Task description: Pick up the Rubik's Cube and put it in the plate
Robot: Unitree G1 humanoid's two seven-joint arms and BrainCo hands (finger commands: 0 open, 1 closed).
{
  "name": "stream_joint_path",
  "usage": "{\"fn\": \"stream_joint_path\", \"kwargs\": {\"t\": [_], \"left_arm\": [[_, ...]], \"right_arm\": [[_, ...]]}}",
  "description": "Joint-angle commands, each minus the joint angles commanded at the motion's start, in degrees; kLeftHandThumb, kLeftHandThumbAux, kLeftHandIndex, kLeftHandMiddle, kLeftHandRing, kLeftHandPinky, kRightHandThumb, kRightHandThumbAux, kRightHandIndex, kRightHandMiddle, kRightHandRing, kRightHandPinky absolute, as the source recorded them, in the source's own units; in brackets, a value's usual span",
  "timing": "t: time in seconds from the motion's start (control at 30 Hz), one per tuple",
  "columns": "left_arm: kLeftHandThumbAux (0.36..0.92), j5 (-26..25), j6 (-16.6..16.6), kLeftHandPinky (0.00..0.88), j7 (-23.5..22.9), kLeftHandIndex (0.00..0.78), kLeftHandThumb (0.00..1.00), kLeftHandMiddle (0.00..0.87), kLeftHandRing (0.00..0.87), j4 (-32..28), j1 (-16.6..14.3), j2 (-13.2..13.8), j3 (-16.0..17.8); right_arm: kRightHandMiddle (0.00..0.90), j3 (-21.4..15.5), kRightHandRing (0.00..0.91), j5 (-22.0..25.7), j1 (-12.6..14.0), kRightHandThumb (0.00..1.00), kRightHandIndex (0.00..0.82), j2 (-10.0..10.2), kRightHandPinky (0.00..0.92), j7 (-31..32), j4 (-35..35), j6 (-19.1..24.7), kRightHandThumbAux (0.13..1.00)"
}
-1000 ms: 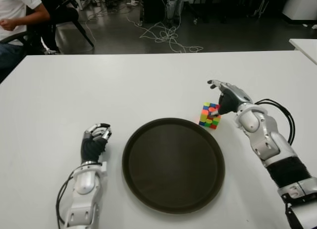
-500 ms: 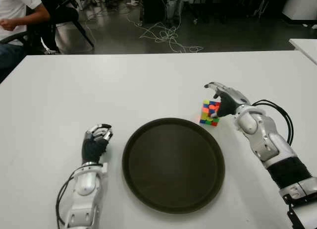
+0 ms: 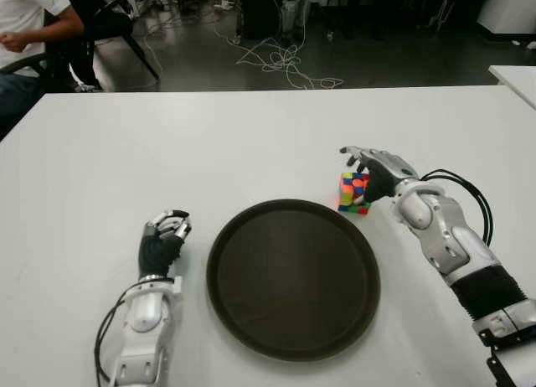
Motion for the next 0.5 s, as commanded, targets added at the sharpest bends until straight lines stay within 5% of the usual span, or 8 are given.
{"fn": "stream_joint_path", "kwargs": {"t": [0.13,0.5], "left_arm": [[0.704,-0.08,0.10,0.810,-0.22,0.444,0.711,0.803,0.820,-0.05,0.01,0.12,-0.04],[0.705,-0.65,0.77,0.803,-0.55,0.444,0.709,0.806,0.815,-0.30,-0.06,0.05,0.01]], "right_arm": [[0.357,0.14,0.557,-0.03,-0.06,0.001,0.065,0.03,0.480,0.34,0.23,0.16,0.980],[0.295,0.09,0.485,0.11,0.08,0.000,0.043,0.37,0.419,1.36,0.10,0.91,0.965]]}}
